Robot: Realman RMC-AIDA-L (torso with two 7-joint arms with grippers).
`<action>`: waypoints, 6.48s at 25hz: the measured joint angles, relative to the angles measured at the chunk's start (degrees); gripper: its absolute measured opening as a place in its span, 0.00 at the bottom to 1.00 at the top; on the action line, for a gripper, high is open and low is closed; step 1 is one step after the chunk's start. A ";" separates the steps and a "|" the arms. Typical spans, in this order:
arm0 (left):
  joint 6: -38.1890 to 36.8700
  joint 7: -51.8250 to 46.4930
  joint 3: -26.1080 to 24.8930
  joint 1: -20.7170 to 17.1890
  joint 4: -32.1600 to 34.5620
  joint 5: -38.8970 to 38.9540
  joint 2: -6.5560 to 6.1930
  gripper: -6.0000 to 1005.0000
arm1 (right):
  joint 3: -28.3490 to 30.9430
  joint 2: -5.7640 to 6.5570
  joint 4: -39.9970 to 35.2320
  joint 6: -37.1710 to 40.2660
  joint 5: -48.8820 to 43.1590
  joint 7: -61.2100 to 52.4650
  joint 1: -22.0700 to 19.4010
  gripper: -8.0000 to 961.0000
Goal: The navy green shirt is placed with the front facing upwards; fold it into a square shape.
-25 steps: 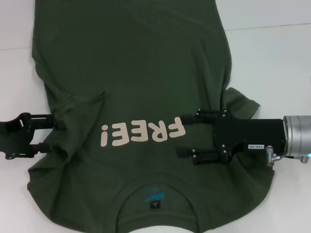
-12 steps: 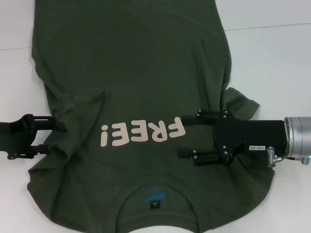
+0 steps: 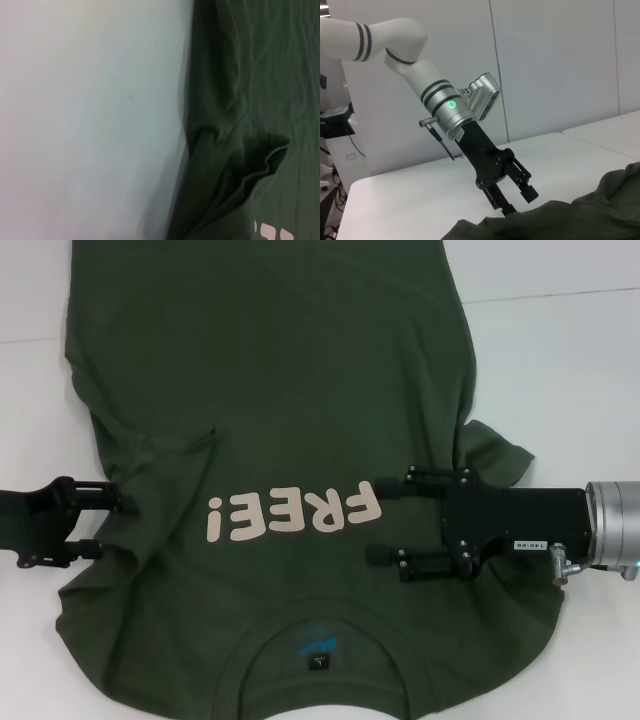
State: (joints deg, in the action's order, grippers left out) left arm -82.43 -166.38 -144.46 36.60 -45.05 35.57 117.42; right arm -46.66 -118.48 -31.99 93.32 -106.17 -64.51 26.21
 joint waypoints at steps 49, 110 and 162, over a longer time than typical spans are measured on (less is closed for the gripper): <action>-7.09 3.55 2.21 2.36 -4.15 4.87 4.98 0.78 | -0.12 0.01 0.00 -0.59 0.00 0.00 -0.57 0.89; -27.70 85.97 -5.05 -24.75 -5.56 40.54 6.07 0.78 | 20.75 7.91 -17.70 5.19 -39.98 -76.62 3.09 0.89; -29.51 85.93 -8.82 -24.74 -5.66 40.54 6.36 0.78 | 18.49 6.14 -6.94 -4.99 -36.47 -78.51 7.72 0.88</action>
State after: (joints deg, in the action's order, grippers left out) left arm -111.93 -80.45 -153.28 11.86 -50.71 76.11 123.77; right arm -28.17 -112.34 -38.93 88.33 -142.64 -143.02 33.93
